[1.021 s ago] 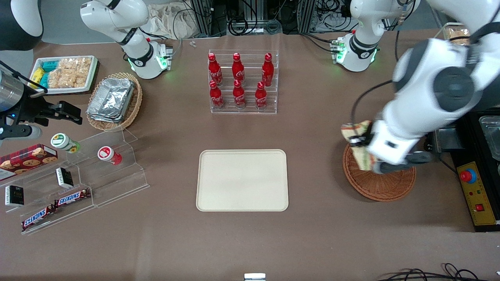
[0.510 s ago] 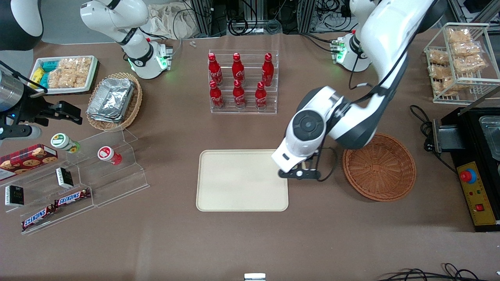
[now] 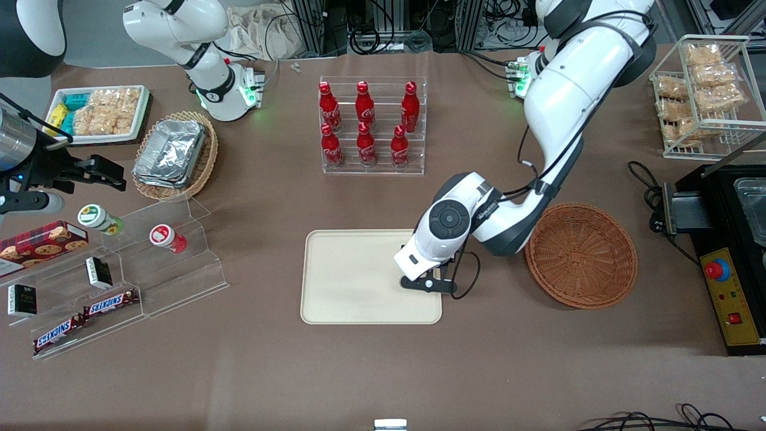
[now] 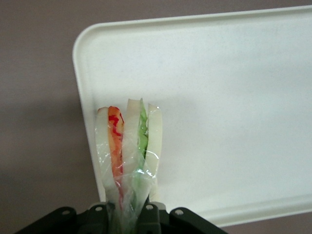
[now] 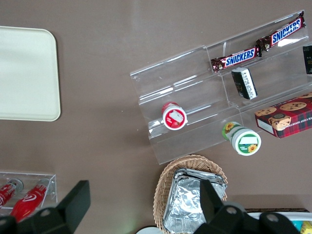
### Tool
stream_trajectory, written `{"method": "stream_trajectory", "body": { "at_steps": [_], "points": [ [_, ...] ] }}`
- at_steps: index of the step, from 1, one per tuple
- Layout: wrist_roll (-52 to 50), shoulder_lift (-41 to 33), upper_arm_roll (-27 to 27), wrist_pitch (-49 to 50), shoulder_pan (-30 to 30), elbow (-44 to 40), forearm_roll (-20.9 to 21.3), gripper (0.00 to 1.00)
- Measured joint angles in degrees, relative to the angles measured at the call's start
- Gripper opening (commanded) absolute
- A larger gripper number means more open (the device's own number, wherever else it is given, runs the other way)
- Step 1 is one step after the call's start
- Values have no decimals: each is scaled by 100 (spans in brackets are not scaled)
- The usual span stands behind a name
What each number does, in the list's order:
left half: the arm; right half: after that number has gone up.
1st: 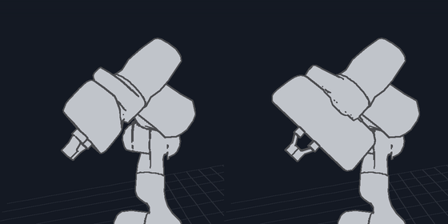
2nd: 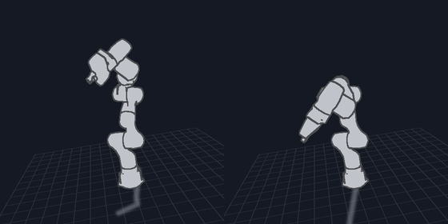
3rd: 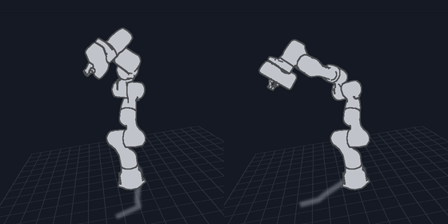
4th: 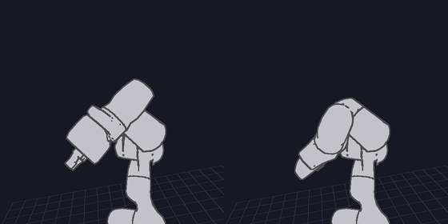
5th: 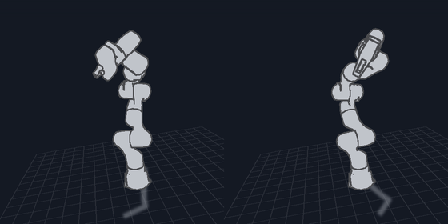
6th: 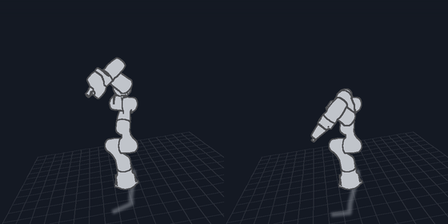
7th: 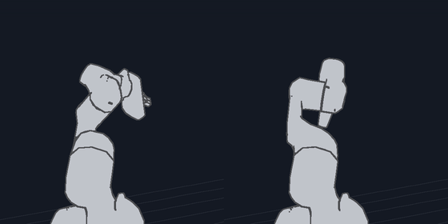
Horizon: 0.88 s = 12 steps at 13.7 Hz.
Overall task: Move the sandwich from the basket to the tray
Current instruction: 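Lower the sandwich onto the cream tray and open the left gripper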
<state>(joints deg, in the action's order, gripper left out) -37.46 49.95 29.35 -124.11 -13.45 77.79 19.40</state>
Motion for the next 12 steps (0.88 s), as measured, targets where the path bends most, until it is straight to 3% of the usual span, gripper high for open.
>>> {"method": "stream_trajectory", "body": {
  "at_steps": [1, 2, 3, 4, 8, 12],
  "points": [
    [5, 132, -2, -102, 0, -1, 17, 19],
    [6, 231, -2, -157, 0, -2, 52, 41],
    [6, 285, -2, -192, 0, -9, 88, 80],
    [6, 294, -2, -198, 1, -27, 92, 100],
    [-36, 276, -2, -119, 19, -97, 85, 100],
    [-115, -56, 0, 814, 128, -325, -225, 100]
  ]
}}
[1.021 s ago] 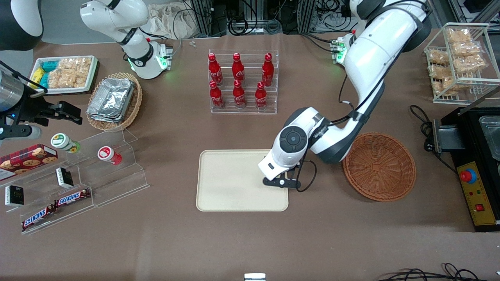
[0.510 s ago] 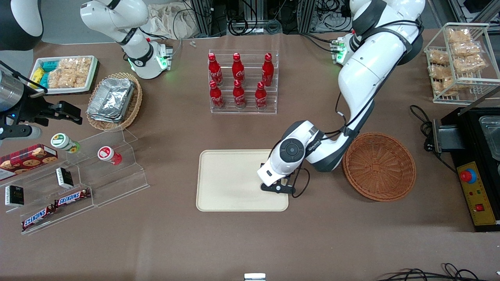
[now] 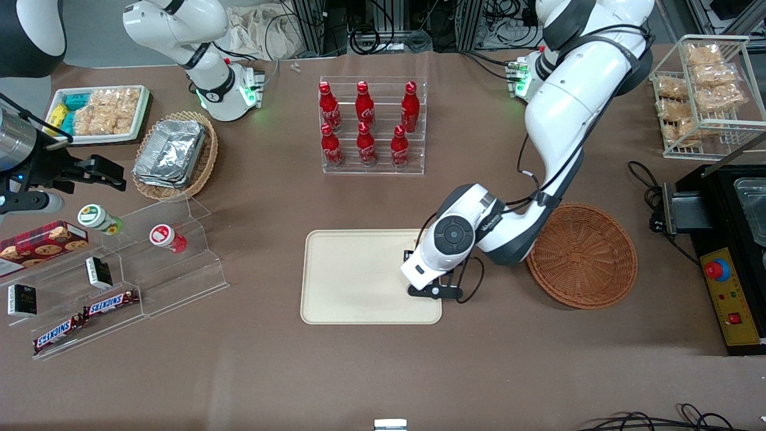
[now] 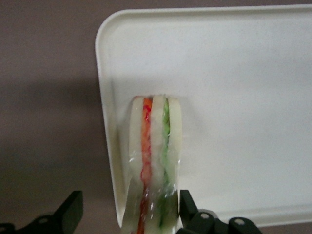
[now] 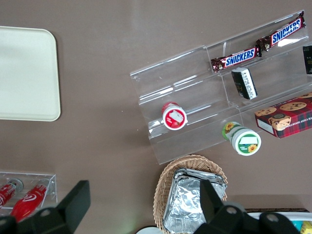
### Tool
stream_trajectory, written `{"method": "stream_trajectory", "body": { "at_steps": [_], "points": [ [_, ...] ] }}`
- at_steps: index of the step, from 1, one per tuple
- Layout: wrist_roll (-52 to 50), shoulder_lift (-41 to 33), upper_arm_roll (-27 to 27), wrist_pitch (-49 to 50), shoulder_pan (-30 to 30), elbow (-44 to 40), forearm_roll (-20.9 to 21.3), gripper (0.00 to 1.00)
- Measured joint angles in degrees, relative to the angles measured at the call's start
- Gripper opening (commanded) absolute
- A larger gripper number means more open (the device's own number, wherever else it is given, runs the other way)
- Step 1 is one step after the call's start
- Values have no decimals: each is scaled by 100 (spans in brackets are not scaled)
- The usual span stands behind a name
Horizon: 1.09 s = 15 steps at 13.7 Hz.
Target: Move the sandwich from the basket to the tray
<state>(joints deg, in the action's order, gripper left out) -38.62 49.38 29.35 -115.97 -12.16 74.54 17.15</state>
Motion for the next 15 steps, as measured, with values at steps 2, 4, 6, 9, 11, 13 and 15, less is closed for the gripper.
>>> {"method": "stream_trajectory", "body": {
  "at_steps": [2, 4, 6, 9, 11, 13, 15],
  "points": [
    [0, -444, 6, 553, 100, -49, -201, 100],
    [1, -1014, 8, 1159, 255, -63, -249, 100],
    [213, -1608, 11, 1908, 539, -68, -259, 100],
    [906, -2432, -8, 2842, 1134, -66, -295, 100],
    [1052, -2786, -20, 3214, 1524, -47, -382, 100],
    [1072, -2928, -61, 3370, 1712, -21, -382, 100],
    [1082, -2939, -97, 3369, 1891, 14, -389, 100]
  ]
}}
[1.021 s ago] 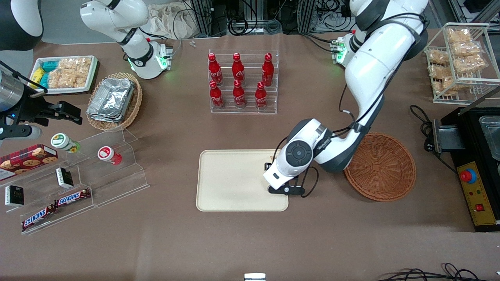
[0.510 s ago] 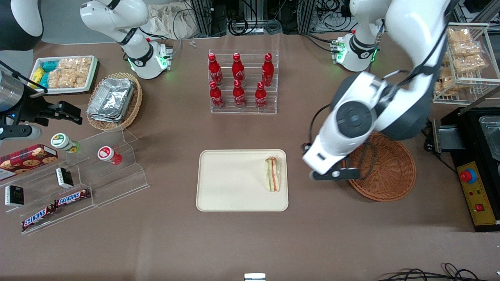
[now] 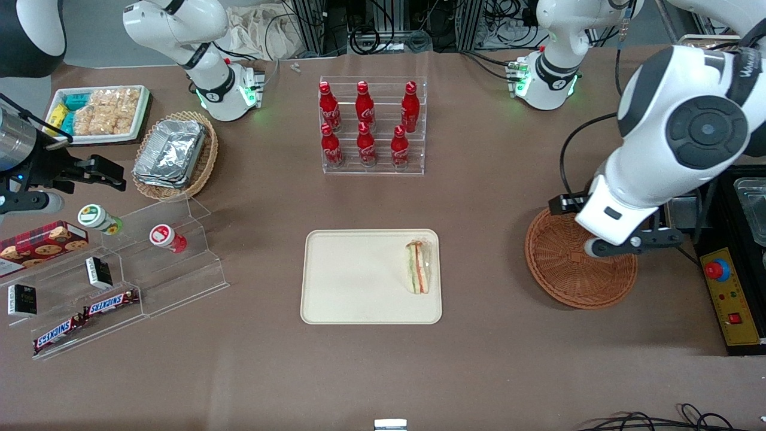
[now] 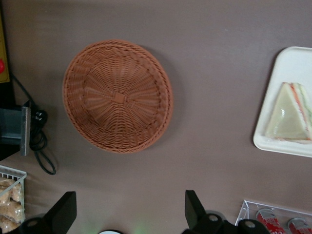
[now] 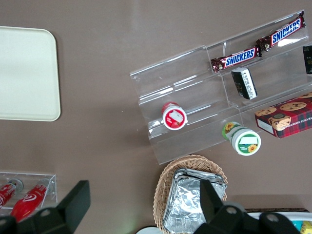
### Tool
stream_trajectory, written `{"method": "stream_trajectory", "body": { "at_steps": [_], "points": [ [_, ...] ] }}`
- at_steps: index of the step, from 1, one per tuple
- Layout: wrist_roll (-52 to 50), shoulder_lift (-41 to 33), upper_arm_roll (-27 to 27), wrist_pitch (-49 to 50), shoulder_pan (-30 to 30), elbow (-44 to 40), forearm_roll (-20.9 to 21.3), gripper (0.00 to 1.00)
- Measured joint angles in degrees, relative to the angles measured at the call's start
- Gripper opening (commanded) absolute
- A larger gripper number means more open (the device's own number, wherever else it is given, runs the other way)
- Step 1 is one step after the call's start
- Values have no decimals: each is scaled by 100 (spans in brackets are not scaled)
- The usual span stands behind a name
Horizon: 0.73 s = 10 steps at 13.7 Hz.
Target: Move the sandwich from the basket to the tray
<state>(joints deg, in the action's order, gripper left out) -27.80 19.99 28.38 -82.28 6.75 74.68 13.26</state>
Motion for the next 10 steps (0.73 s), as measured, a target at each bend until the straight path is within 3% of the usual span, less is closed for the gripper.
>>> {"method": "stream_trajectory", "body": {
  "at_steps": [7, 10],
  "points": [
    [642, -31, -43, 1, 640, 13, -176, 100],
    [1192, -247, -912, 5, 442, 19, -719, 100]
  ]
}}
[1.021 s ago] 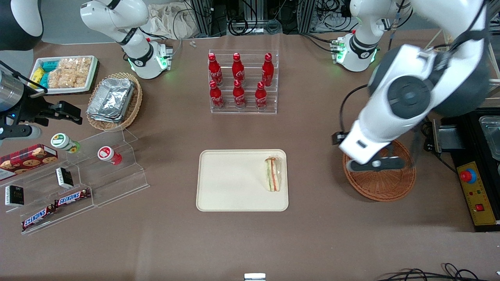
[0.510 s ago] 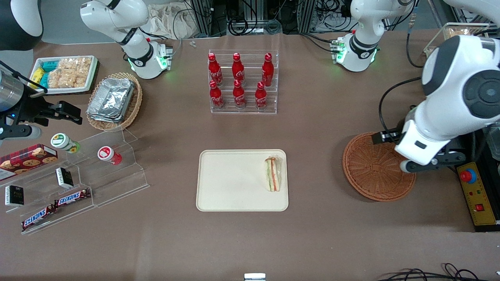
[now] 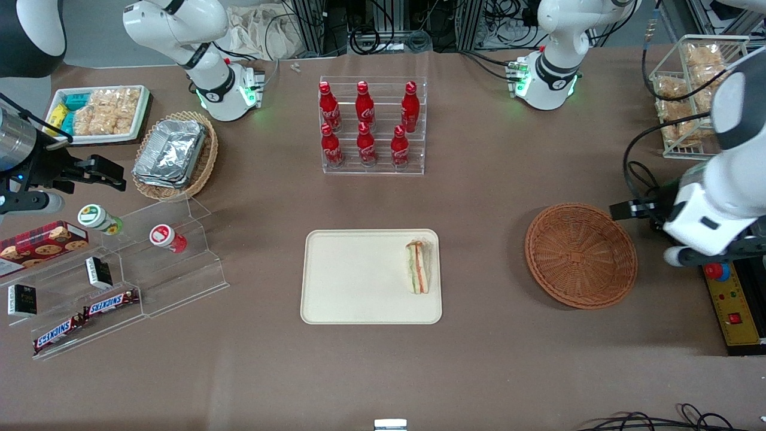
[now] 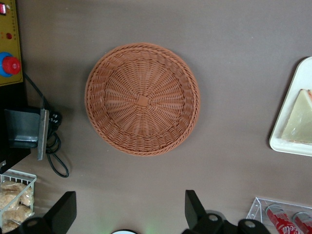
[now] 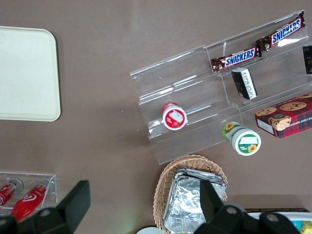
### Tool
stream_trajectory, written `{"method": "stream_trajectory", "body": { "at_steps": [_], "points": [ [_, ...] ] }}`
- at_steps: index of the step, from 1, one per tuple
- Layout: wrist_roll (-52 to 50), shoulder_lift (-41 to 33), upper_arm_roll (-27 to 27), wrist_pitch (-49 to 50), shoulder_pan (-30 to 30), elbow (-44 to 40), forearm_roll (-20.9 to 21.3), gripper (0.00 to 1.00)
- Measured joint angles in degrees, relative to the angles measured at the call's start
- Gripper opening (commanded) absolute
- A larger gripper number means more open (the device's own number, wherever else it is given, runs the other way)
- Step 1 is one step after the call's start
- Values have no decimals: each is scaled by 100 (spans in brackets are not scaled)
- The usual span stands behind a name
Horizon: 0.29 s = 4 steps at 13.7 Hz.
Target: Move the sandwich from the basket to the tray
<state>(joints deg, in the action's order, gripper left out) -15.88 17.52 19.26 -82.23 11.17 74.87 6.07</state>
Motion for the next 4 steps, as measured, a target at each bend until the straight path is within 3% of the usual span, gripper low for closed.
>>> {"method": "stream_trajectory", "body": {
  "at_steps": [2, 4],
  "points": [
    [272, -151, -840, 0, -495, 36, -293, 100],
    [371, -237, -1187, 0, -717, 94, -413, 100]
  ]
}}
